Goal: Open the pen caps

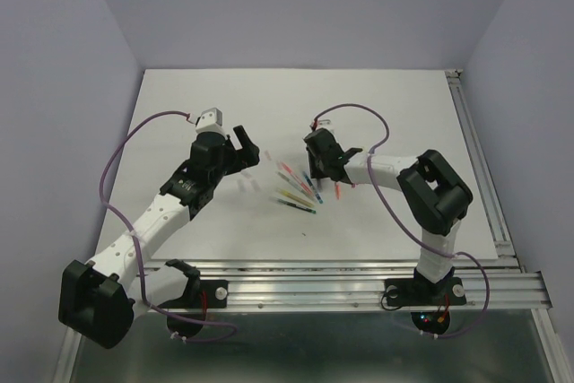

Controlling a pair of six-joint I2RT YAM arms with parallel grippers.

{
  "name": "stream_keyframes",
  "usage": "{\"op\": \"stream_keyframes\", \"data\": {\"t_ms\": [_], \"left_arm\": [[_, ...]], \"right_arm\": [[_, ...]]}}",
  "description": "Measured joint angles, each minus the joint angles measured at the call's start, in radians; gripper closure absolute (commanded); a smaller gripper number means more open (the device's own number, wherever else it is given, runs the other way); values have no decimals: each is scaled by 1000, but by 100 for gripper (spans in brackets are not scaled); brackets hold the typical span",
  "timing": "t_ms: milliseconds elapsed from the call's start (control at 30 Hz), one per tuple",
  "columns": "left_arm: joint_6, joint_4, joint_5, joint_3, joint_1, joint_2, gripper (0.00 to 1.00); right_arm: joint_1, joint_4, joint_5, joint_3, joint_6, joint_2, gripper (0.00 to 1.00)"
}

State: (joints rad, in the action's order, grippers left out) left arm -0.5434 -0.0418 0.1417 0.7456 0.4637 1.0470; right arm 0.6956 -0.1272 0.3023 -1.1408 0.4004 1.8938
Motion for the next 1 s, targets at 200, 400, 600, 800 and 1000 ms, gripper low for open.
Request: {"op": "stream_keyframes", "data": {"t_ms": [200,400,600,800,1000], "left_arm": [[0,0,-3,0,0,0,1],[0,0,-3,0,0,0,1],[0,0,-3,0,0,0,1],[0,0,-8,0,0,-2,1],[0,0,-52,-2,0,-13,1]], "right_arm": [[19,16,23,19,9,-3,69],[46,18,84,37,46,-13,69],[53,16,109,74,73,-42,83],[54,19,117,84,69,-50,90],[59,0,158,84,24,-60,99]]}}
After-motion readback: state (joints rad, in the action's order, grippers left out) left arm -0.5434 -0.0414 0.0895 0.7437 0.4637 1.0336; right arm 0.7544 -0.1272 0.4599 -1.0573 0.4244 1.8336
